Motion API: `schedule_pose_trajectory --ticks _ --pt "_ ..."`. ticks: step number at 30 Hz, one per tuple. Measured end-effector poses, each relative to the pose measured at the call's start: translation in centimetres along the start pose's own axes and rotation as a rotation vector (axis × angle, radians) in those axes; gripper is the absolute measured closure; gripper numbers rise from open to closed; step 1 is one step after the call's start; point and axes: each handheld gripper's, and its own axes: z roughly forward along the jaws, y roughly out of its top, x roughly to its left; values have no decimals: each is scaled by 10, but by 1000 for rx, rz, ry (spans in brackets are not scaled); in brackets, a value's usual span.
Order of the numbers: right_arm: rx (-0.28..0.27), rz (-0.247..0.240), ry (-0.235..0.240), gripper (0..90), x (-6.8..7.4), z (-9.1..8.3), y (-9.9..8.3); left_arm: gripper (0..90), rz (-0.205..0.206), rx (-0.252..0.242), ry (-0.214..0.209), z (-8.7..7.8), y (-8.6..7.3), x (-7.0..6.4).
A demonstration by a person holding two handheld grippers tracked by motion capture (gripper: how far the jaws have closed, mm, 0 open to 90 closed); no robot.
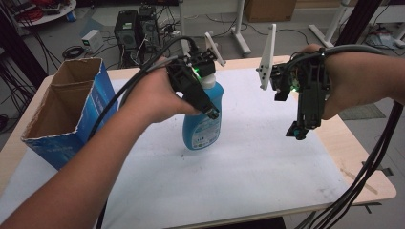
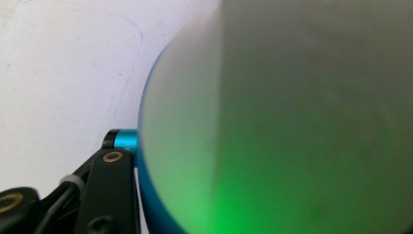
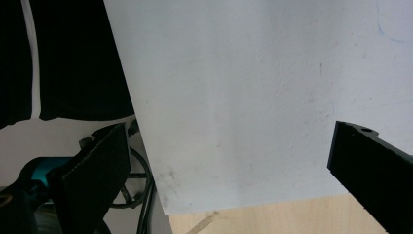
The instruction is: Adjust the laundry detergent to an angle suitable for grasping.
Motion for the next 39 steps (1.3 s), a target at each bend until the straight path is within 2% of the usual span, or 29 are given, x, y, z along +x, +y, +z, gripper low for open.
schedule_pose_trajectory --ticks 2,6,8,9,10,13,17,18,20,21,23,25,27,28,29,34,37,38,39 --pt "0 -10 0 13 -1 0 5 440 40 2 -25 -7 -8 3" --pt "-2 -20 2 13 -2 0 13 440 49 -2 -61 -15 -17 7" --pt "-5 -38 3 13 -3 1 20 440 68 -5 -87 -22 -24 9" --pt "-4 -39 6 13 -3 1 22 440 68 -5 -87 -22 -24 9" --pt "-1 -41 5 13 -3 1 24 440 93 -3 -105 -25 -28 9" --pt "-3 -52 8 13 -3 2 28 440 129 4 -128 -28 -33 8" --pt "1 -54 7 13 -1 2 32 440 174 6 -160 -26 -39 7" --pt "-1 -65 6 13 -2 2 32 441 174 6 -160 -26 -39 7" --pt "1 -59 5 13 0 1 33 441 218 2 -183 -24 -44 2" --pt "-2 -63 2 13 0 1 34 441 218 2 -183 -24 -44 2" --pt "2 -65 4 13 1 1 35 441 261 -2 -200 -22 -48 -1" --pt "4 -64 4 13 1 2 35 441 285 -5 -210 -20 -51 -3" --pt "3 -68 5 13 1 2 35 441 285 -5 -210 -20 -51 -3" --pt "3 -69 5 13 2 2 36 441 339 -3 -222 -18 -55 -6" --pt "3 -69 5 13 2 2 36 441 339 -3 -222 -18 -55 -6" --pt "3 -72 6 13 2 3 39 441 400 -20 -222 -12 -63 -7" --pt "6 -74 8 13 2 3 40 441 405 -19 -231 -10 -64 -7" --pt "8 -72 8 13 3 4 41 441 436 -18 -236 -7 -67 -7" --pt "8 -72 9 13 3 4 41 441 450 -18 -236 -6 -67 -8"
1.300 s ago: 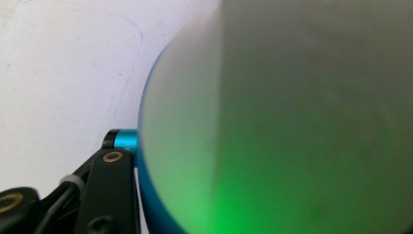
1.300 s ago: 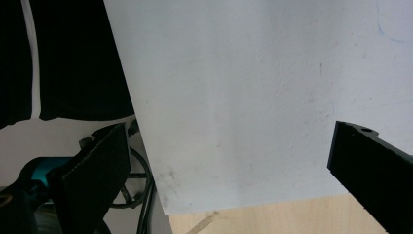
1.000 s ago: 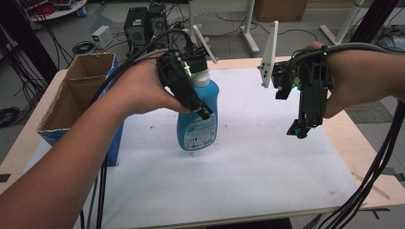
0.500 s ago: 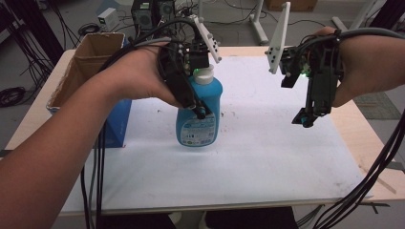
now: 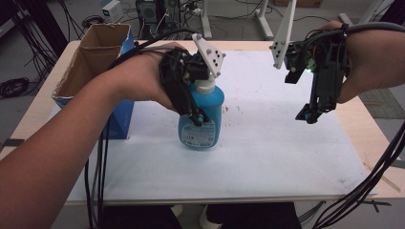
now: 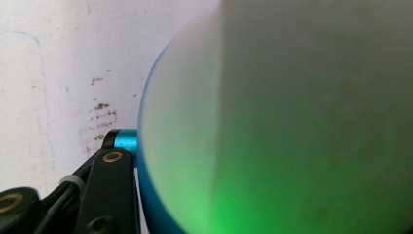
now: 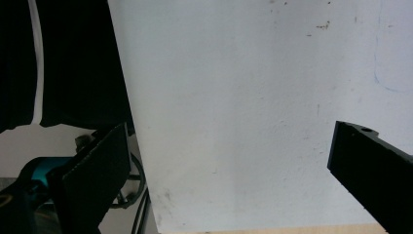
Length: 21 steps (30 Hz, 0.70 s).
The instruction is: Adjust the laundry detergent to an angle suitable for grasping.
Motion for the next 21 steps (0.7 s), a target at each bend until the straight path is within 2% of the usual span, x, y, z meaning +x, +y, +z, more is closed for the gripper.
schedule_pose_trajectory --ticks 2,3,9,12,13,21 --pt "-2 -1 -3 13 -1 0 0 441 13 -4 -9 3 -1 -1" --pt "-4 -7 -4 13 -1 1 -1 441 6 -20 -14 4 -2 -2" --pt "-1 3 0 13 -1 1 -1 441 58 -39 -28 10 -3 -4" --pt "1 2 2 13 -1 1 -1 440 62 -40 -30 11 -3 -5" --pt "1 -3 2 13 -1 2 0 440 96 -36 -46 14 -5 -6" --pt "-1 -3 4 13 -1 4 0 439 104 -51 -56 18 -13 -7"
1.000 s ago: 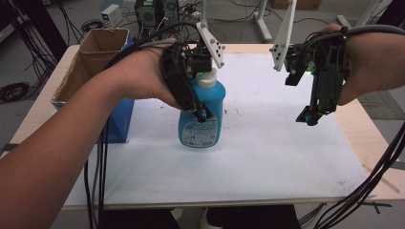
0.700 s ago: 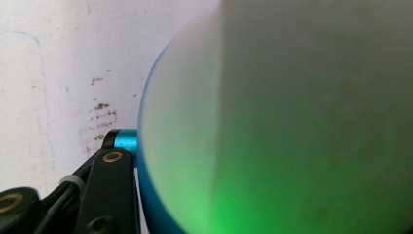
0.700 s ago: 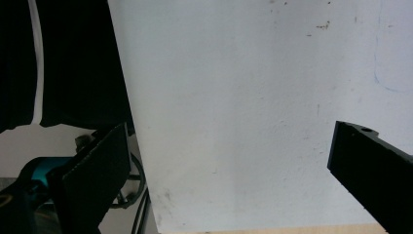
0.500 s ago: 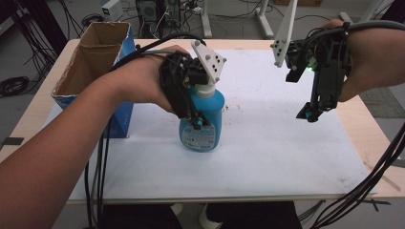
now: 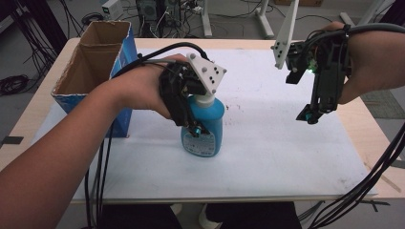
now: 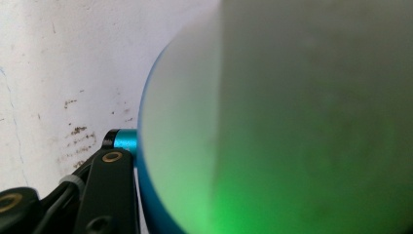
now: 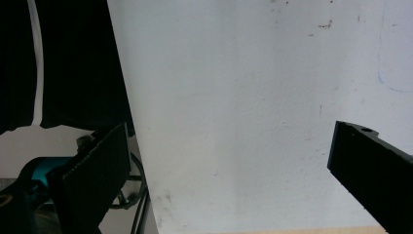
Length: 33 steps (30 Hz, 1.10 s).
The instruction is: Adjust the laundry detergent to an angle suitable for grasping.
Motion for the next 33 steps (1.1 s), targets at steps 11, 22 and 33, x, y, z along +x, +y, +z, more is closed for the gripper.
schedule_pose_trajectory --ticks 11,22,33 --pt "1 2 7 13 -1 4 1 435 -10 -4 -15 3 -5 3" --pt "-2 1 7 13 -1 4 1 359 -55 15 -6 5 -2 5" --pt "-5 0 8 13 -2 3 1 297 -98 21 -5 -9 2 0"
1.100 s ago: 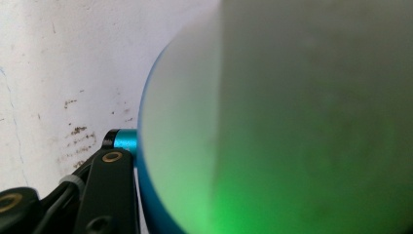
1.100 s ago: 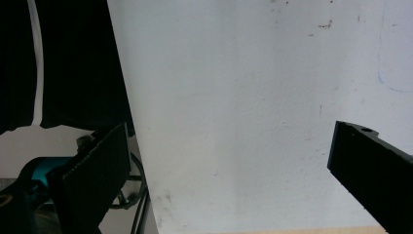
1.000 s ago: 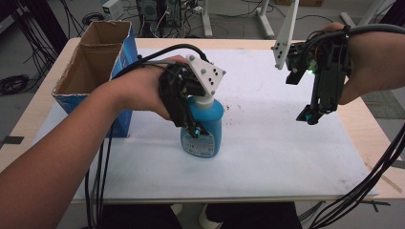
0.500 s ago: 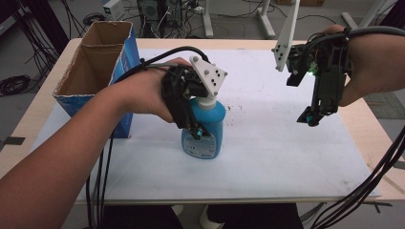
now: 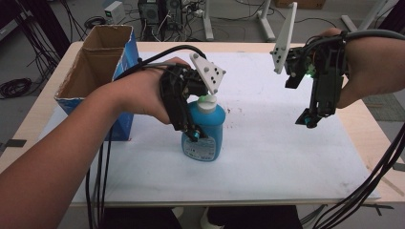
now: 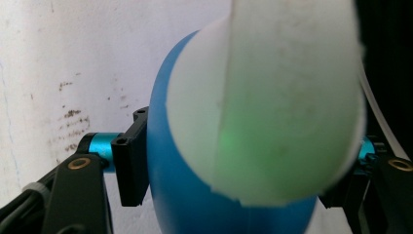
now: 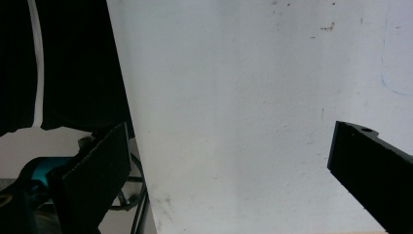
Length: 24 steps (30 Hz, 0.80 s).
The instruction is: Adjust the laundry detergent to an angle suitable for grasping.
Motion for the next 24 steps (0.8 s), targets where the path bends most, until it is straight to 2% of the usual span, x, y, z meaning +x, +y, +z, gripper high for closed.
schedule_pose_trajectory --ticks 4,9,11,14,18,20,24 --pt "-6 -7 -1 13 -1 -1 1 292 -48 19 -7 -9 1 -3" --pt "-9 -3 0 13 -2 -2 2 273 -65 49 -1 -20 1 -2" --pt "-10 1 2 13 -3 -2 2 246 -88 71 1 -27 2 -2" --pt "-9 -2 1 13 -5 -2 3 211 -98 86 8 -31 3 -2" --pt "-16 -11 4 13 -6 -3 5 201 -138 126 -15 -42 4 0" --pt "-12 -6 5 13 -6 -5 7 183 -146 151 -12 -46 4 1" --pt "-12 -26 0 13 -7 -8 15 157 -183 177 -12 -57 4 3"
